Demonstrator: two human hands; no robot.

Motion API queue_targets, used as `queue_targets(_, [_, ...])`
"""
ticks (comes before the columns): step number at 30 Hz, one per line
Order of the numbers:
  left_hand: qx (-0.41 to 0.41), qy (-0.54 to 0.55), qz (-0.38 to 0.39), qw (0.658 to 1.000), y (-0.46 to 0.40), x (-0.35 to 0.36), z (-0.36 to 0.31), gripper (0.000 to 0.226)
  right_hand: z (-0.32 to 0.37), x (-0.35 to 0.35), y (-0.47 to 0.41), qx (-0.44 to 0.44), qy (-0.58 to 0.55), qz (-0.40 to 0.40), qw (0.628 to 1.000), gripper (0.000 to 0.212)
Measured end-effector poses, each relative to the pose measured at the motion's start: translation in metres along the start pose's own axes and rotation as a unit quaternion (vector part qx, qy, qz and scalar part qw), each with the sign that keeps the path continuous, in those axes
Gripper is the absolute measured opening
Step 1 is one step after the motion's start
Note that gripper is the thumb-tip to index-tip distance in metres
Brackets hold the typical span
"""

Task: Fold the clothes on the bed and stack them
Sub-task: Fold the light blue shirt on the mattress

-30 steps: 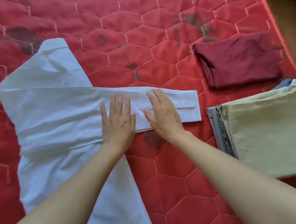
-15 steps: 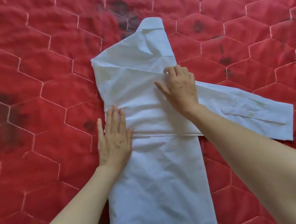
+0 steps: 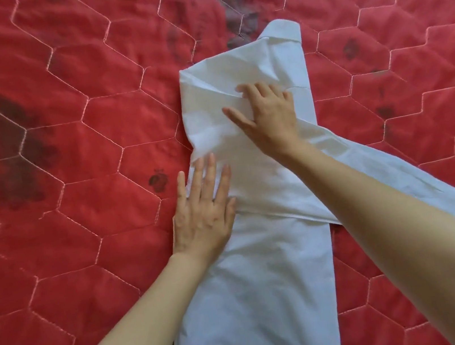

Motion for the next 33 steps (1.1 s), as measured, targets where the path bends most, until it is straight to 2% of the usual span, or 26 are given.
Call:
queue_targets(5, [0.007,0.005,0.024,1.0,0.003,0.005,-0.002,0.055,0.036,0.036,-0.052,-0.004,-0.022,0.079,0.997,0.053])
queue_targets(8, [0.001,0.004,0.021,1.0,0.005,0.008,-0.001,0.056,0.039,0.043,-0.066,0.011,-0.044,0.098,0.994,0.034])
queue_targets(10, [-0.002,0.007,0.025,1.0,0.007,0.009,-0.001,0.056,0.043,0.043,-0.071,0.006,-0.072,0.1,0.992,0.045])
queue_targets(14, [0.003,0.007,0.031,0.999,0.008,0.011,0.0,0.057,0.045,0.05,-0.071,0.0,-0.087,0.078,0.993,0.03])
queue_targets(17, [0.004,0.009,0.038,0.999,0.008,0.009,0.0,0.058,0.046,0.053,-0.061,-0.012,-0.066,0.057,0.996,0.029])
queue_targets(19, [0.005,0.012,0.043,0.999,0.006,0.007,-0.002,0.059,0.043,0.046,-0.049,-0.01,-0.033,0.015,0.999,0.034])
queue_targets(23, [-0.006,0.026,0.028,0.999,-0.005,0.003,-0.007,0.055,0.024,0.014,0.002,0.0,-0.045,-0.105,0.993,0.043])
queue_targets(24, [-0.013,0.023,0.027,0.999,-0.011,0.004,-0.008,0.054,0.016,0.009,0.018,-0.012,-0.031,-0.107,0.994,0.044])
queue_targets(28, [-0.014,-0.012,0.048,0.999,-0.05,0.018,-0.006,0.057,-0.035,0.007,0.08,-0.027,0.07,0.032,0.997,0.05])
queue_targets(33, [-0.077,-0.028,0.044,0.996,-0.114,0.042,0.009,0.06,-0.056,0.002,0.085,-0.015,0.088,0.026,0.996,0.052])
Point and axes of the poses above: each hand's wrist, its own y-axis away from the middle knuckle, its own x-axis out of the palm, z = x × y, the point moved 3 cm from there along -y, towards the middle knuckle, and after that the axes turned 11 degrees about -z, right-handed, at the moved point
